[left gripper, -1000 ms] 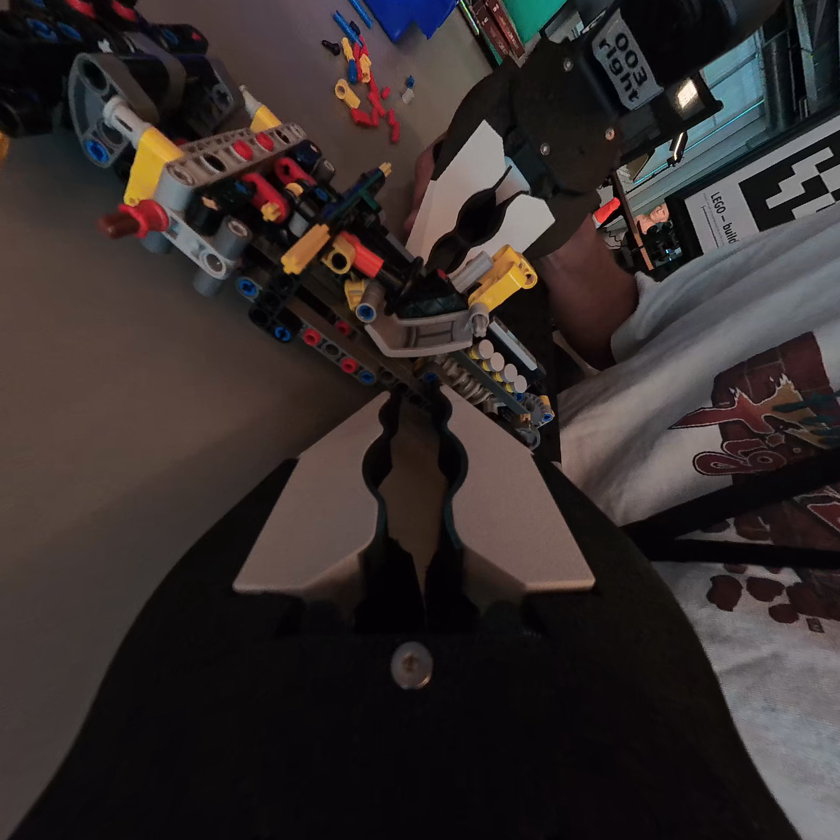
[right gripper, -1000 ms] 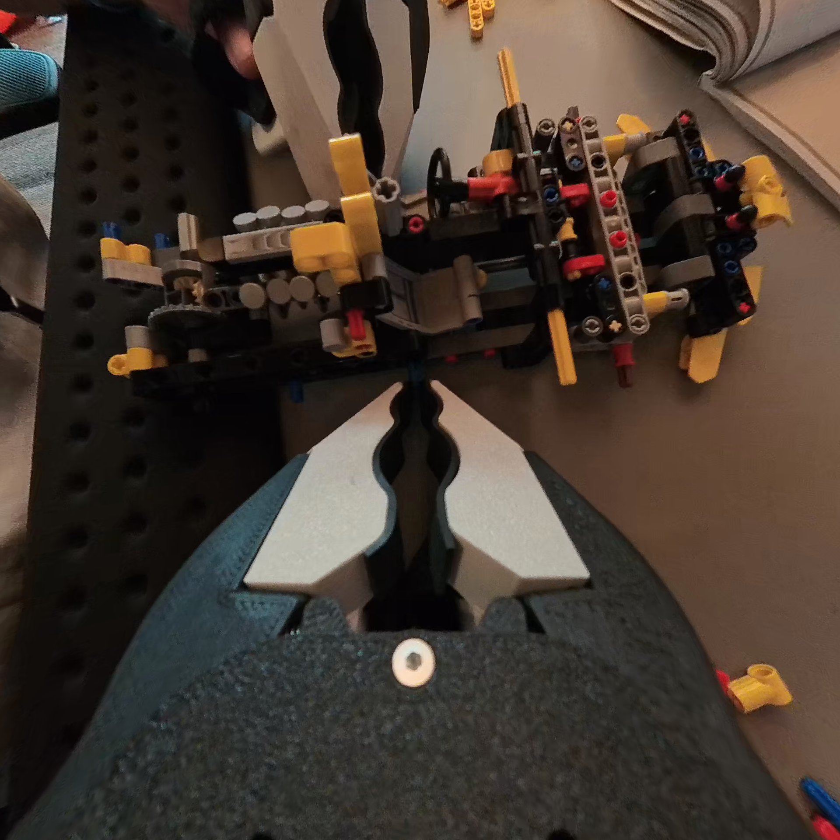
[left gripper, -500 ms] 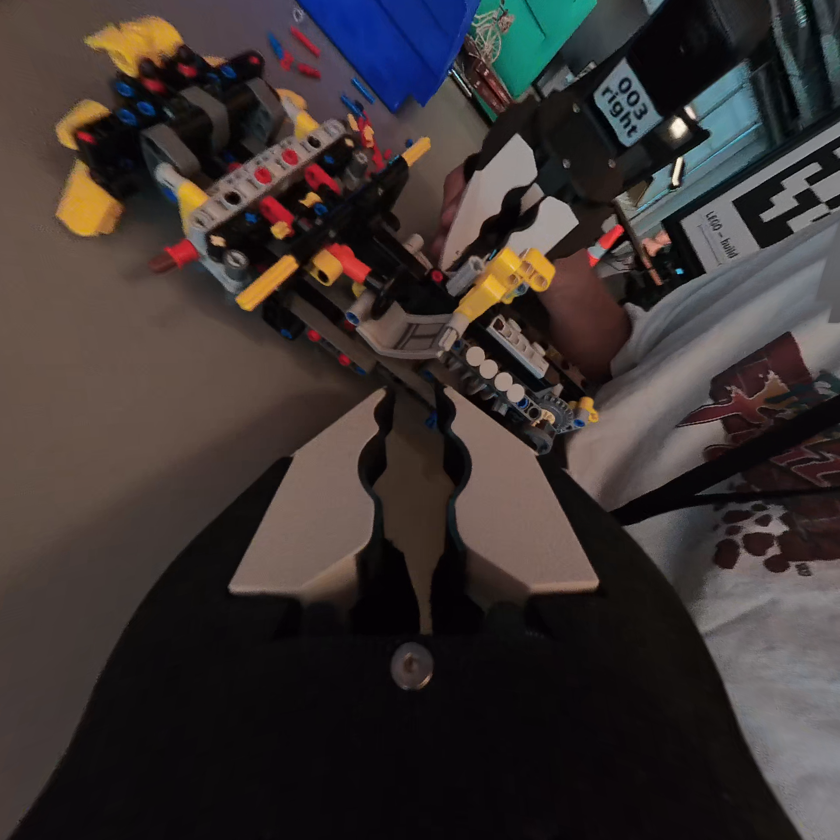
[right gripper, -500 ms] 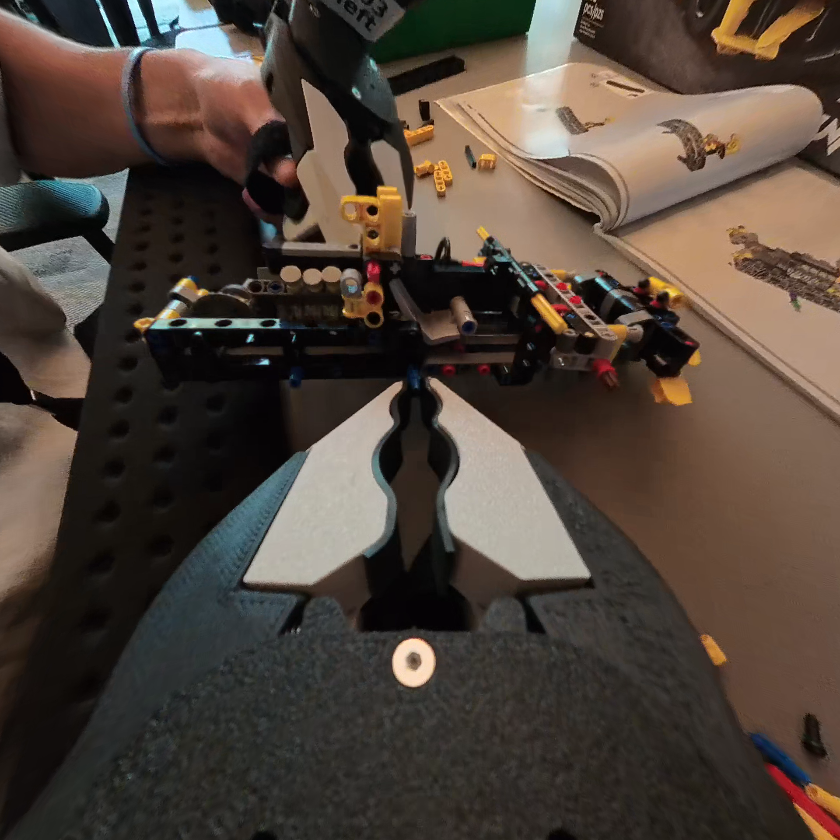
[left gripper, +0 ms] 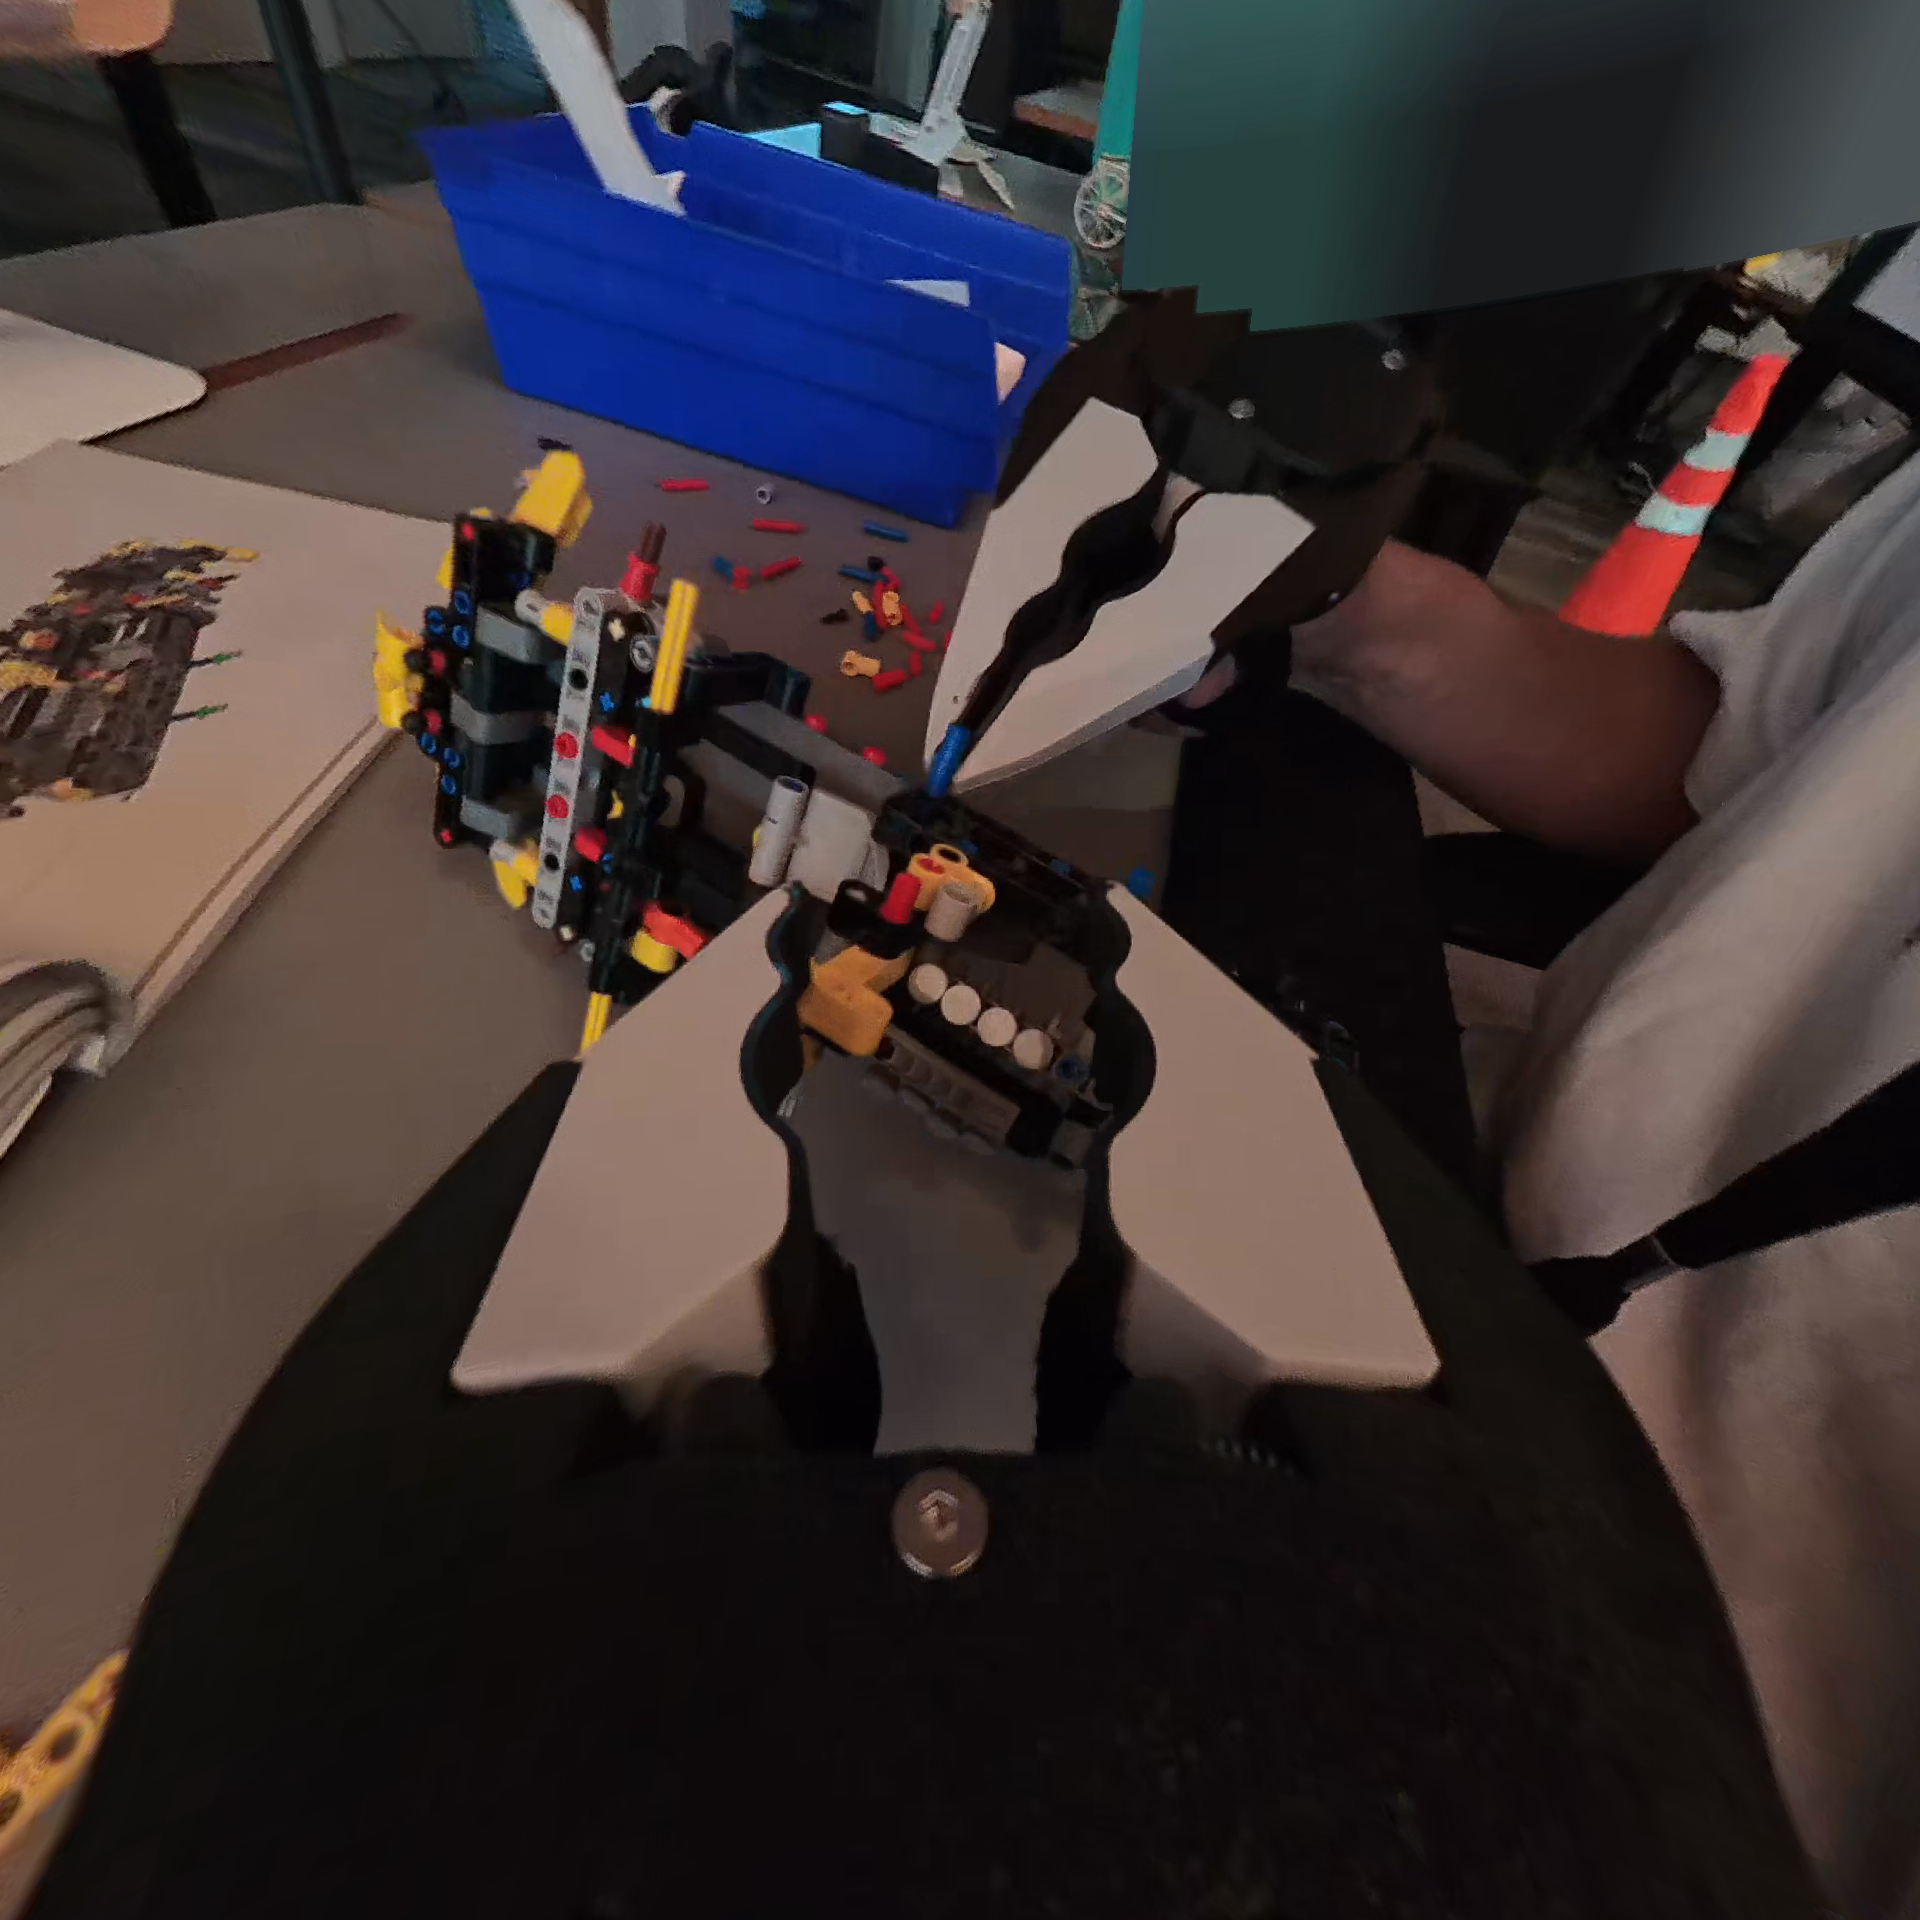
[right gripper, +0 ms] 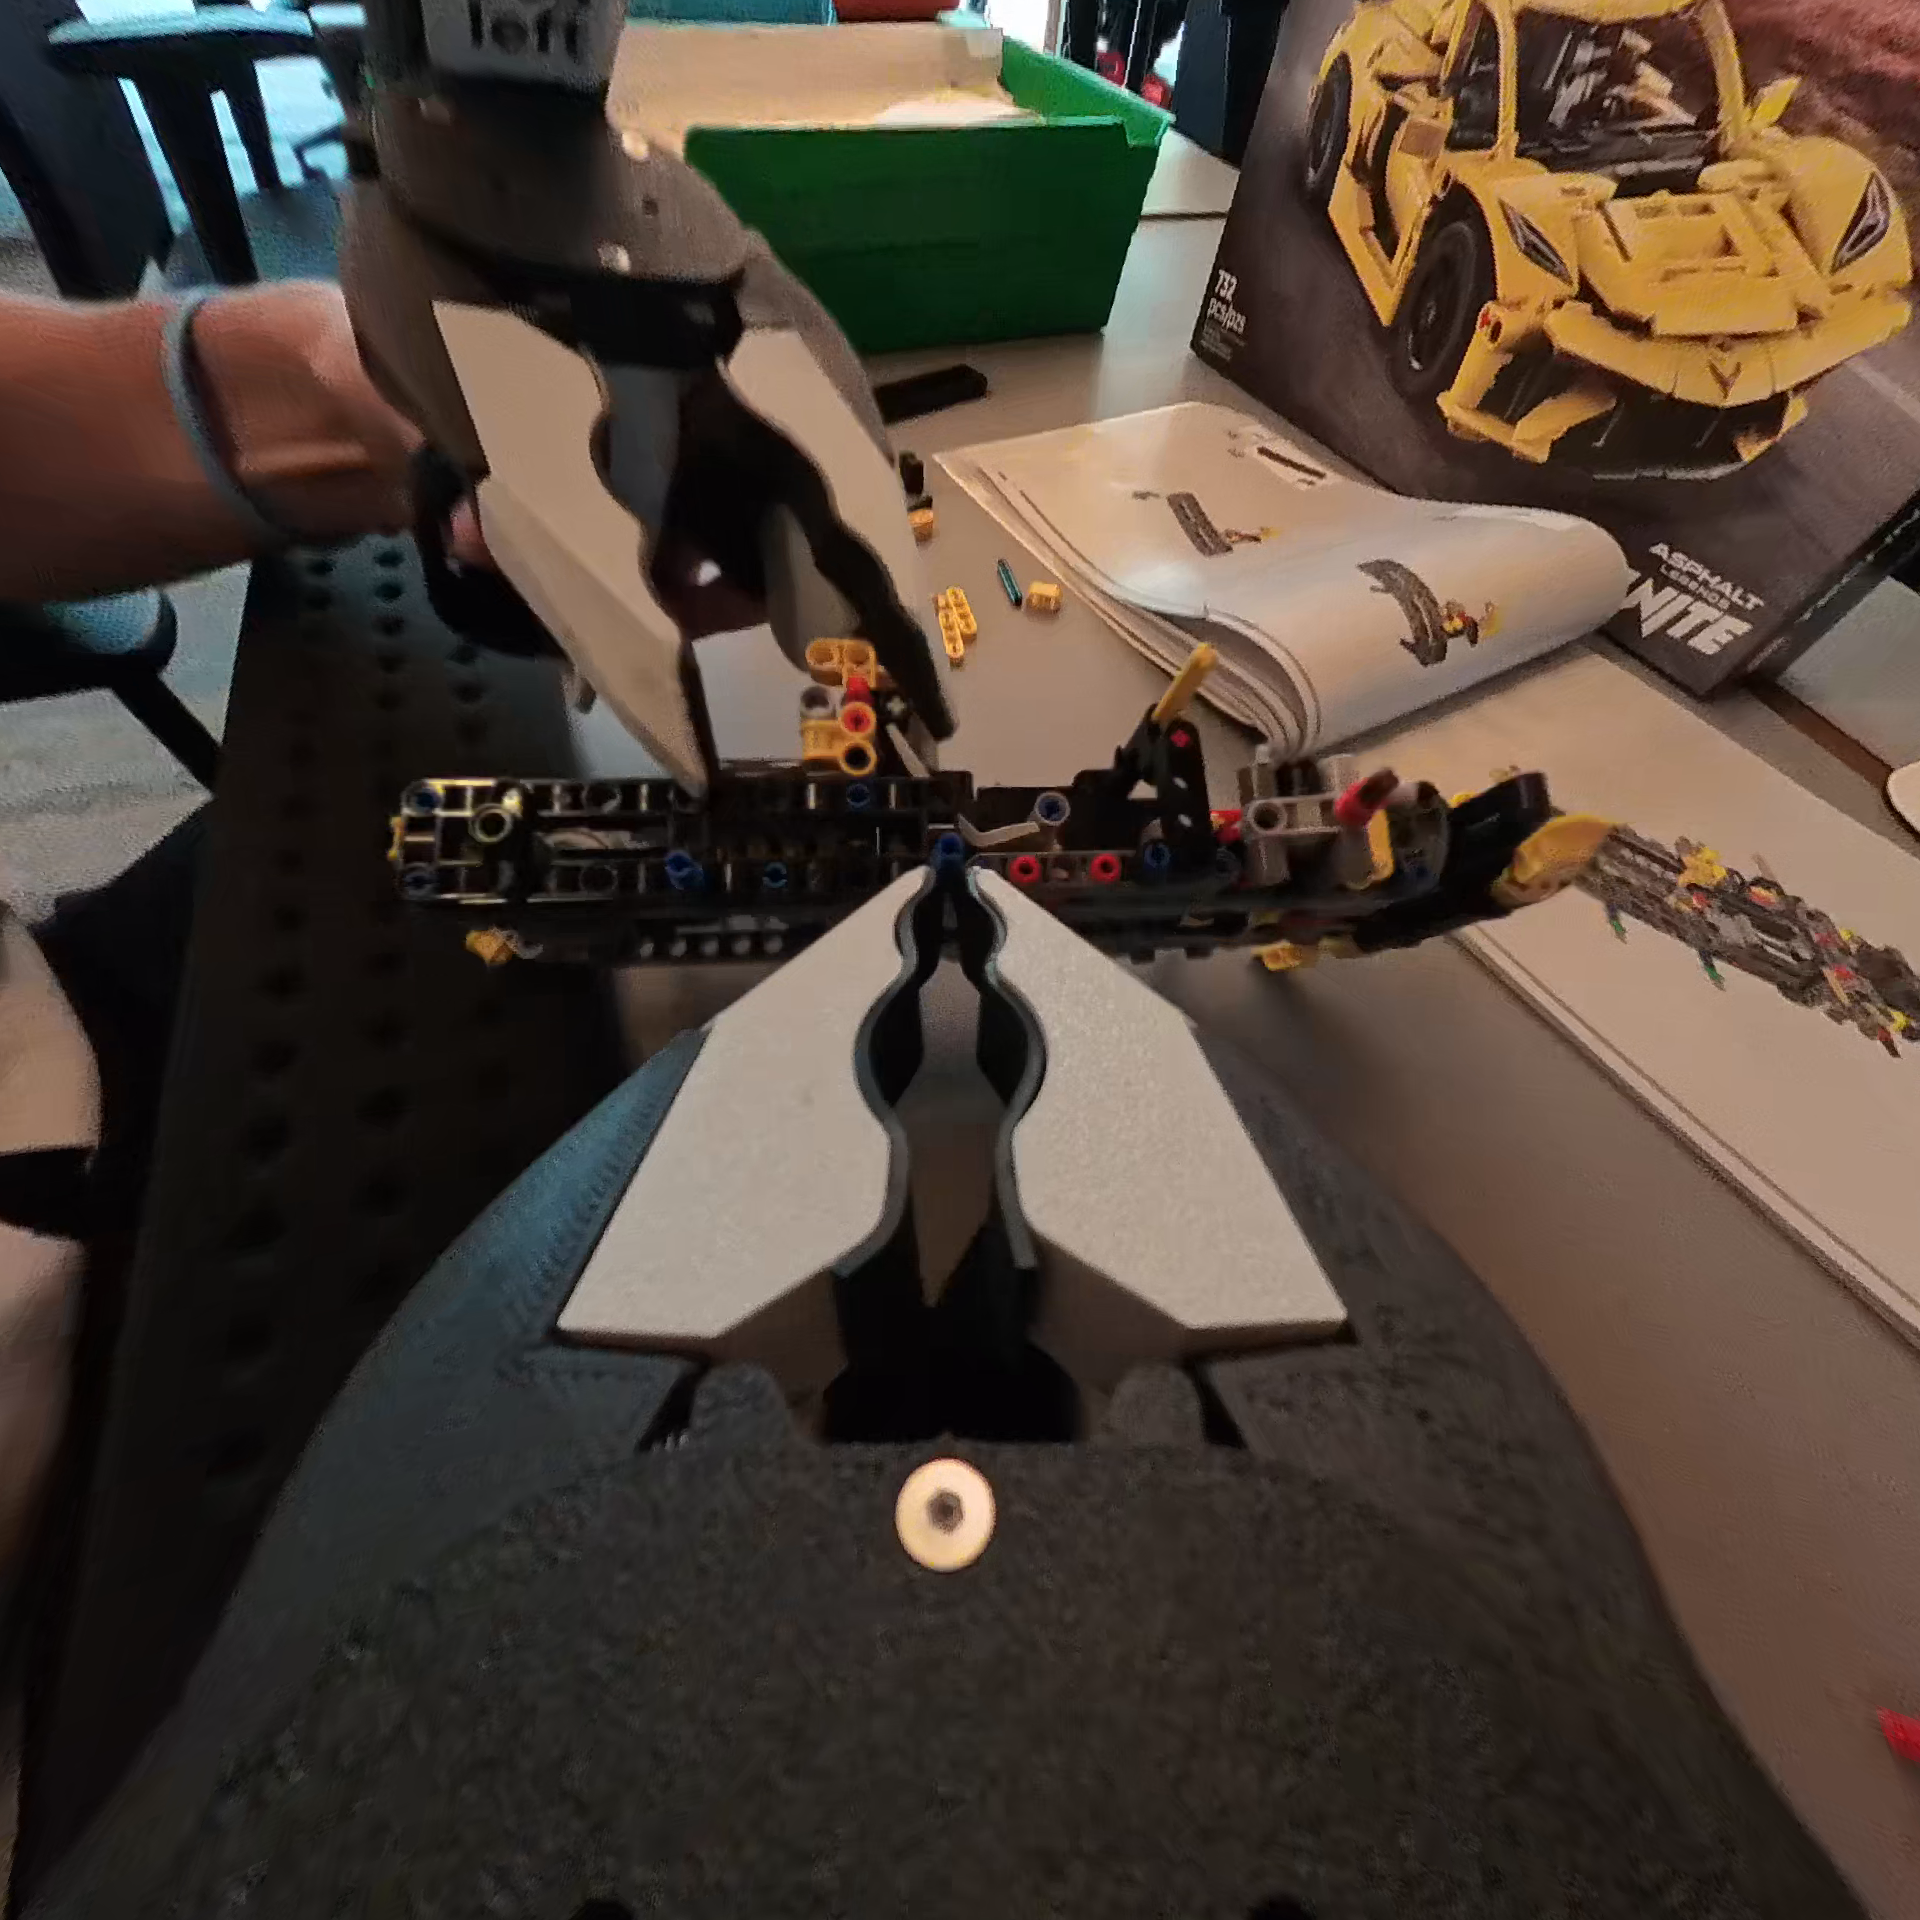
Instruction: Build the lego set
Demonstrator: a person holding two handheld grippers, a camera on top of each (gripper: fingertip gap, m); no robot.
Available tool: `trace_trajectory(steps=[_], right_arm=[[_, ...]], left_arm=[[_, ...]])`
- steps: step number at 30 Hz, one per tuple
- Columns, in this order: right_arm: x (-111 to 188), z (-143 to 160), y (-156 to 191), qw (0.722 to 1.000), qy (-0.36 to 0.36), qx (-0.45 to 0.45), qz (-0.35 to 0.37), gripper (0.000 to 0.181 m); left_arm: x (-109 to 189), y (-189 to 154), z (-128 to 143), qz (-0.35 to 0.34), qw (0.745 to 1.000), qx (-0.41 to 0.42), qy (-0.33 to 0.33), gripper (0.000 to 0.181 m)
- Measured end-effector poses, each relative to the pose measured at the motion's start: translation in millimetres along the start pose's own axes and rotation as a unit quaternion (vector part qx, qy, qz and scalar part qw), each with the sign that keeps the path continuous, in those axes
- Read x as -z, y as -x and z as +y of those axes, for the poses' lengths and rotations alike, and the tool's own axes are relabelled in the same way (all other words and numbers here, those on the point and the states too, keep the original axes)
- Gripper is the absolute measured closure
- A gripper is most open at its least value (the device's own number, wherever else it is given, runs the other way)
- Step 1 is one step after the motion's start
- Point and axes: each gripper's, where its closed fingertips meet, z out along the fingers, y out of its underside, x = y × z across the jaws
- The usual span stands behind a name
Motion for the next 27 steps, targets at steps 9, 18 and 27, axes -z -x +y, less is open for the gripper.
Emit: trace_trajectory(steps=[9, 18, 27], right_arm=[[-20.1, -17.0, 5.0, 0.999, -0.043, -0.022, -0.015, 0.177], [-28.9, -30.9, 4.3, 0.996, -0.082, -0.02, -0.033, 0.177], [-31.8, -24.7, 5.2, 0.998, -0.061, 0.005, -0.027, 0.177]], left_arm=[[13.9, 10.4, 6.8, -0.028, 0.998, 0.033, -0.036, 0.127], [16.7, 12.4, 8.4, -0.023, 0.998, 0.039, -0.047, 0.128], [15.5, 14.1, 12.1, -0.026, 0.998, 0.04, -0.041, 0.129]])
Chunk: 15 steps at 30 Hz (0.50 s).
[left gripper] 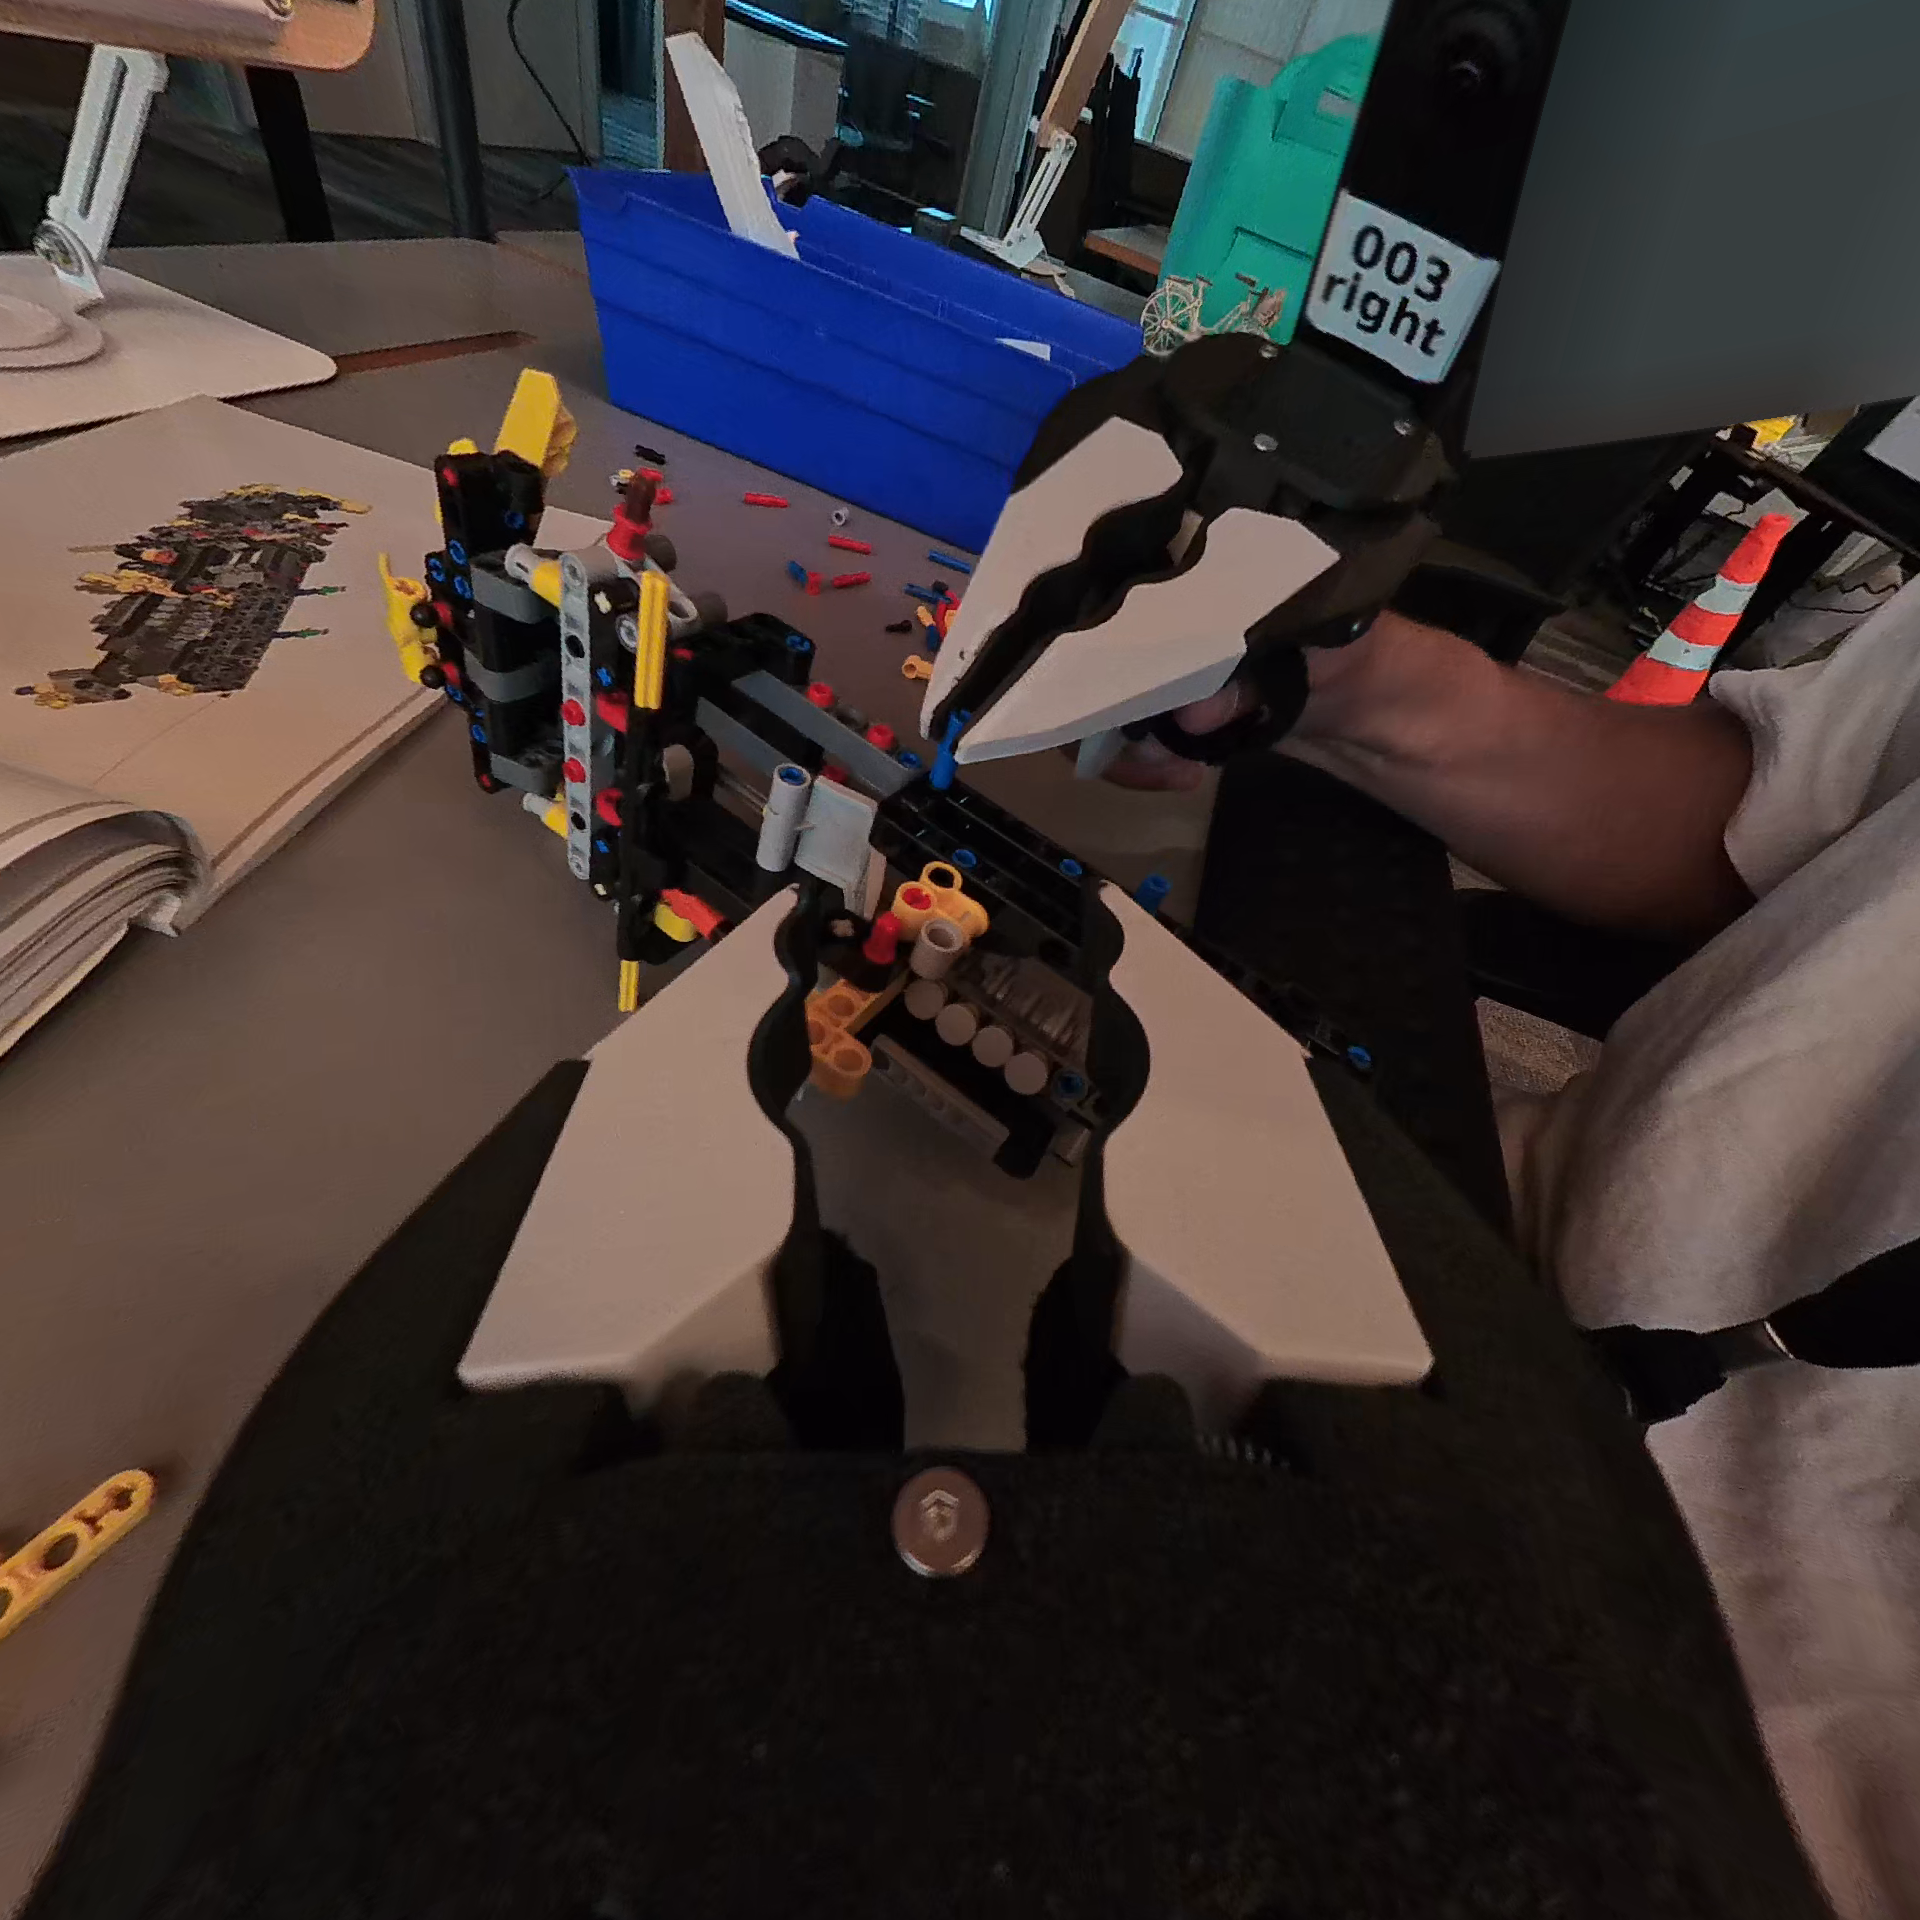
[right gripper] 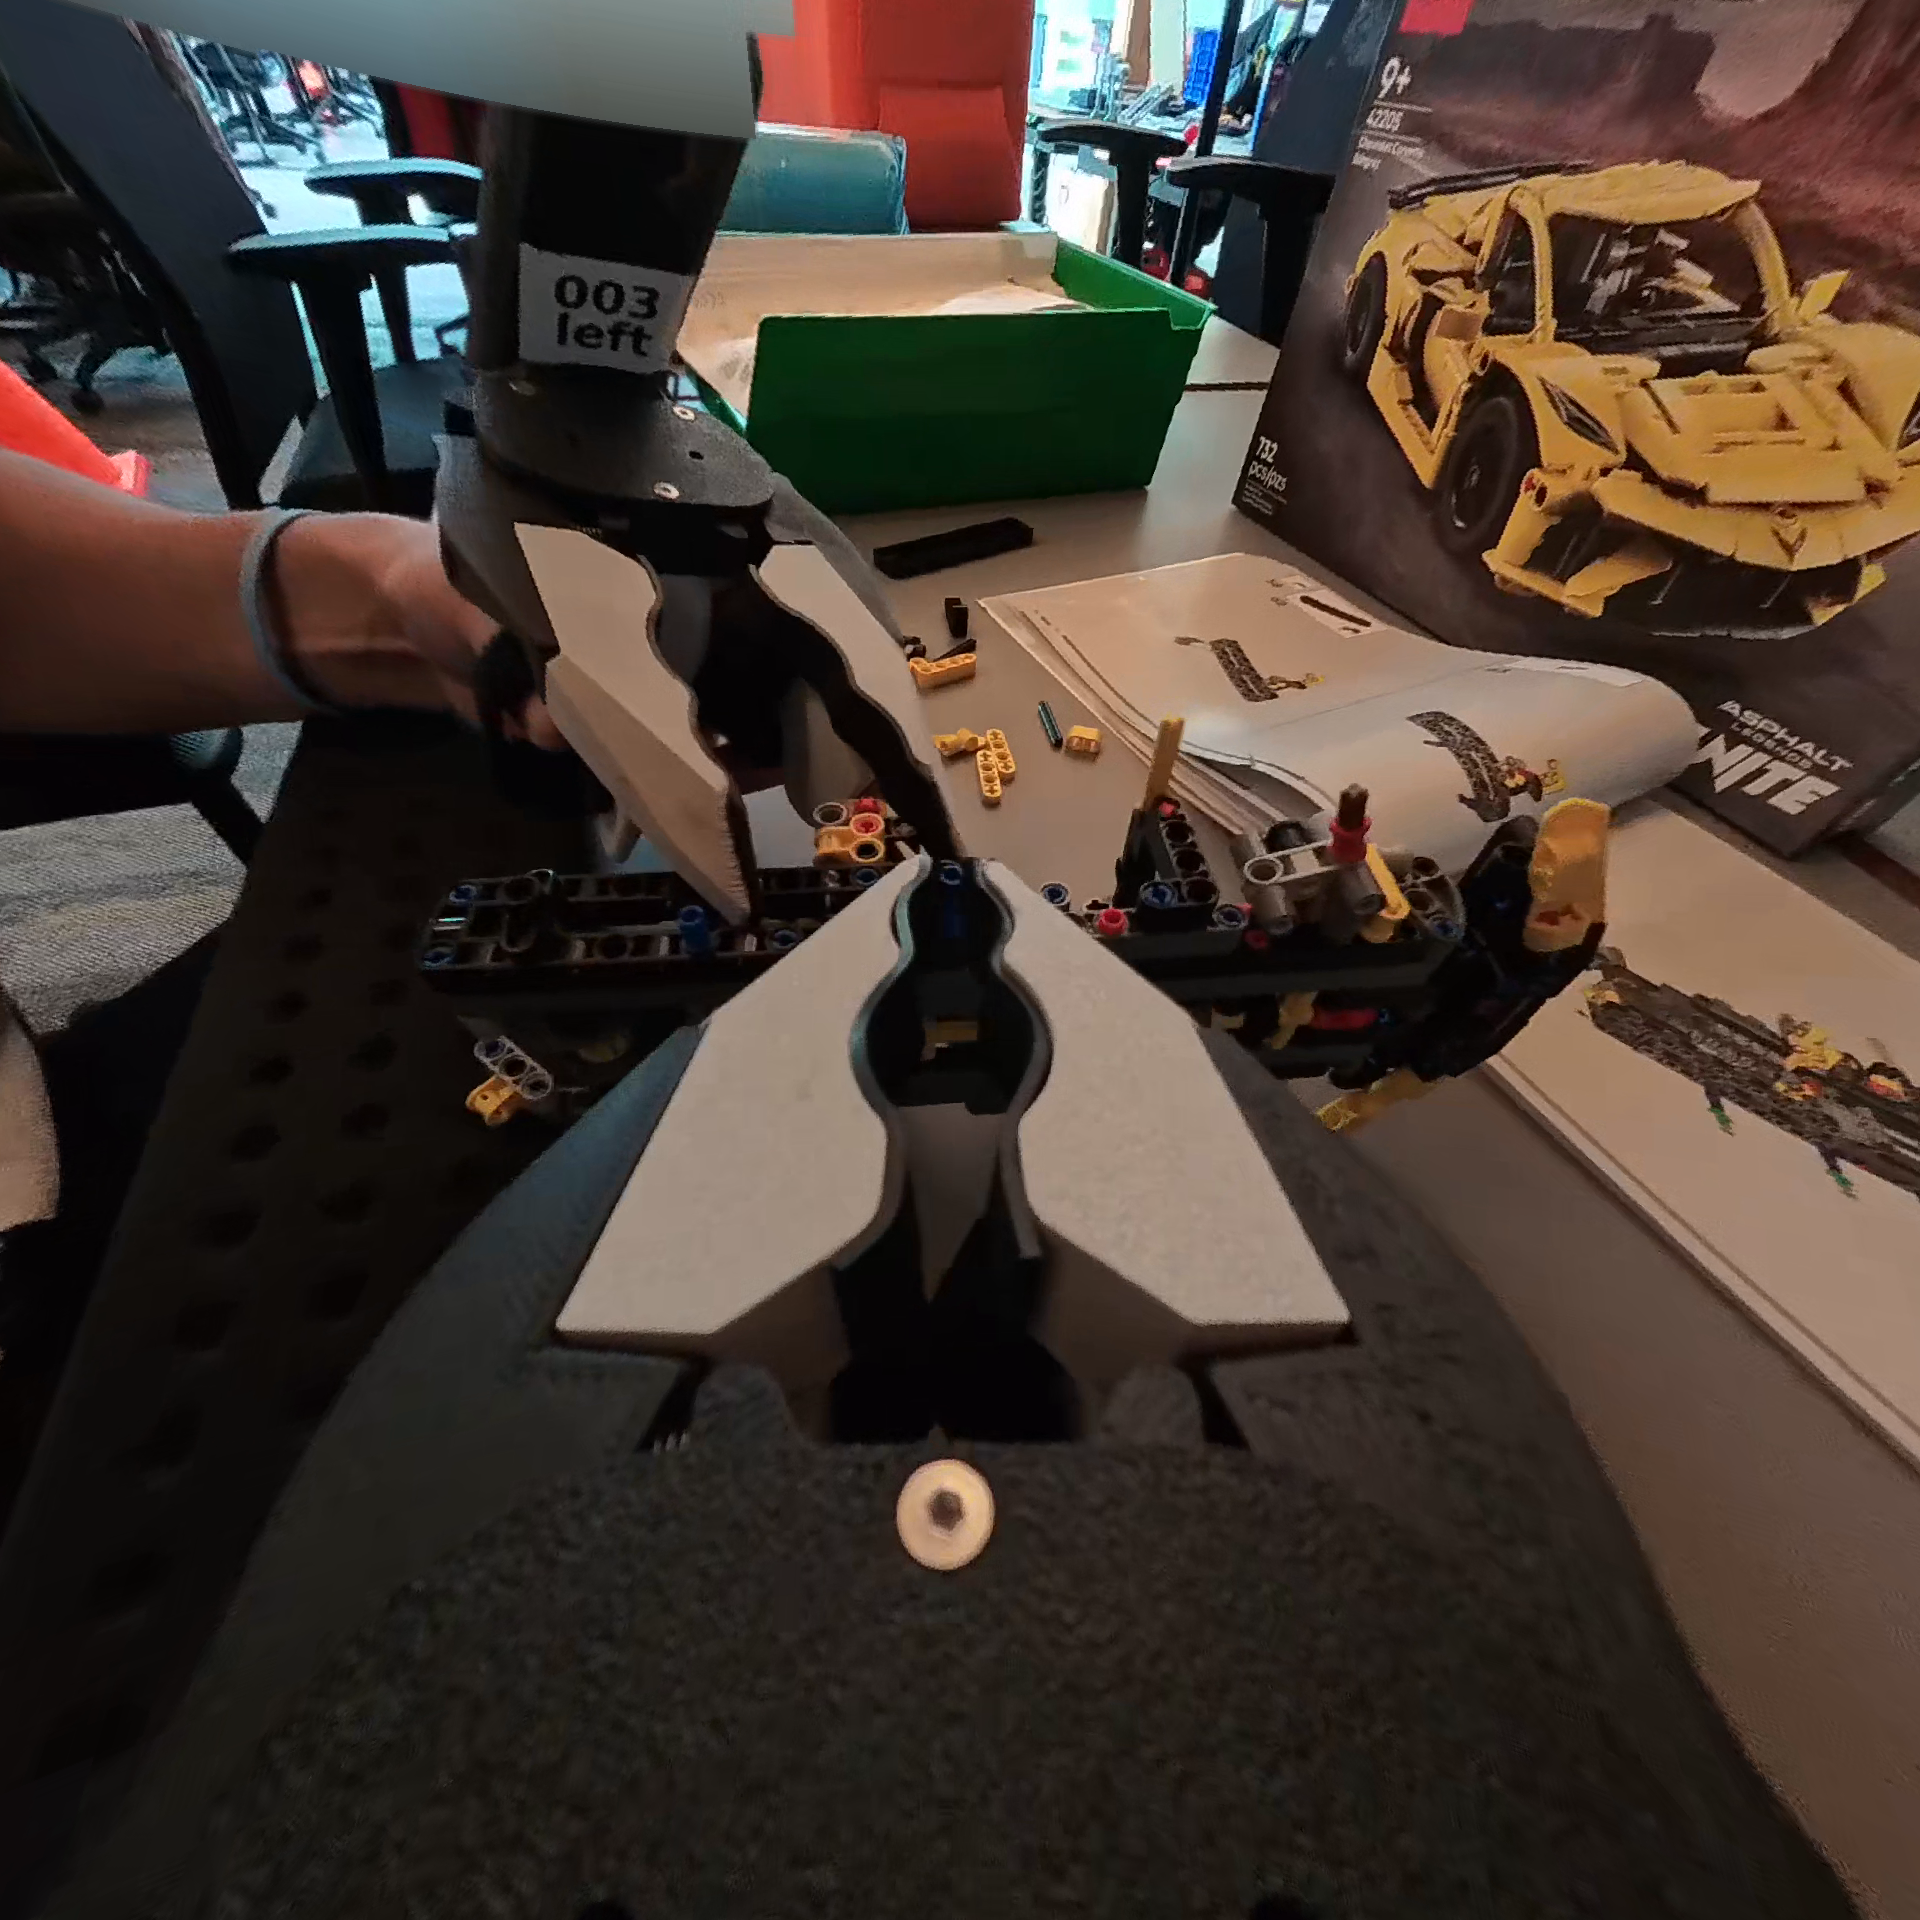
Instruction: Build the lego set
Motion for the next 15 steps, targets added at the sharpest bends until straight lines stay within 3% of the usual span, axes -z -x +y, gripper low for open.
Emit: trace_trajectory(steps=[7, 10, 15], right_arm=[[-3.7, -7.1, -3.4, 1.0, -0.002, 0.006, 0.02, 0.178], [-9.1, -15.0, -15.9, 0.995, 0.023, 0.036, 0.091, 0.178], [-24.8, -35.7, -35.4, 0.978, 0.065, 0.078, 0.181, 0.178]], left_arm=[[9.0, 4.3, -5.6, -0.021, 1.0, 0.001, -0.013, 0.128], [30.7, 2.6, -8.1, -0.056, 0.998, 0.013, -0.018, 0.128], [66.0, -18.1, -9.5, -0.135, 0.986, 0.052, -0.079, 0.127]])
